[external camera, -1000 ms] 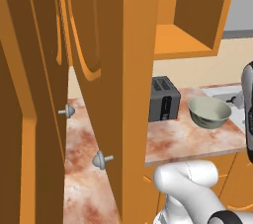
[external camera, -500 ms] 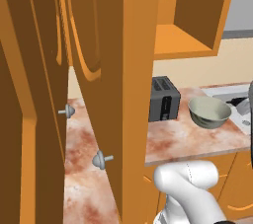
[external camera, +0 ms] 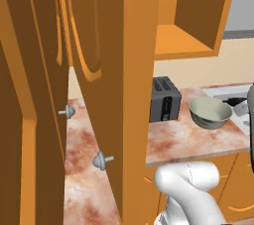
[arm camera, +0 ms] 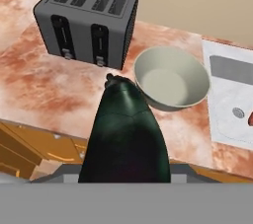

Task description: Pick the eggplants from the cabinet and place them in one bowl. Pick the sweet potato from the sink and place it in the other bowl.

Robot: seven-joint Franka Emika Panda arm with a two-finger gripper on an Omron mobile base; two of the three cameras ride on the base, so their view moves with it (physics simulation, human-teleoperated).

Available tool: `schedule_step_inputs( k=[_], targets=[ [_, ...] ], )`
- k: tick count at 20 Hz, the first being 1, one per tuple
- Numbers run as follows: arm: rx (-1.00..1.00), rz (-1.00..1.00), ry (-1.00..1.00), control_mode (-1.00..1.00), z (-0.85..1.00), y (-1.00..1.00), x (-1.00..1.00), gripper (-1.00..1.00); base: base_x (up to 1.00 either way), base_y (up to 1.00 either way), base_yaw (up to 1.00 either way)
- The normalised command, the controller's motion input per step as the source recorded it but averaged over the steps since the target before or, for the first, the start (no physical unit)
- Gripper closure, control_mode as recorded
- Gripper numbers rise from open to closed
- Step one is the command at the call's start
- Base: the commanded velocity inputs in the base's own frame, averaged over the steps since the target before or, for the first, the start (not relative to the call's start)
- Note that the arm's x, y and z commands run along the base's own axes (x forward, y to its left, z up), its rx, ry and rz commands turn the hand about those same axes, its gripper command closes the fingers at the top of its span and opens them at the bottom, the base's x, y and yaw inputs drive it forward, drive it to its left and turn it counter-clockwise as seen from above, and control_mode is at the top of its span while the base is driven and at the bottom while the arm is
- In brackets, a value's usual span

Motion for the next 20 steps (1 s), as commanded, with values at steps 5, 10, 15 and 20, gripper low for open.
schedule_step_inputs(
  k=[5,10,15,20],
  targets=[
    [0.03,0.04,0.0,-1.0,-0.12,-0.14,0.41,1.0,0.0,0.0,0.0],
    [0.02,0.06,0.0,-1.0,-0.16,-0.14,0.38,1.0,0.0,0.0,0.0],
    [0.01,0.06,0.0,-1.0,-0.24,-0.07,0.36,1.0,0.0,0.0,0.0],
    [0.0,0.06,0.0,-1.0,-0.32,-0.07,0.36,1.0,0.0,0.0,0.0]
  ],
)
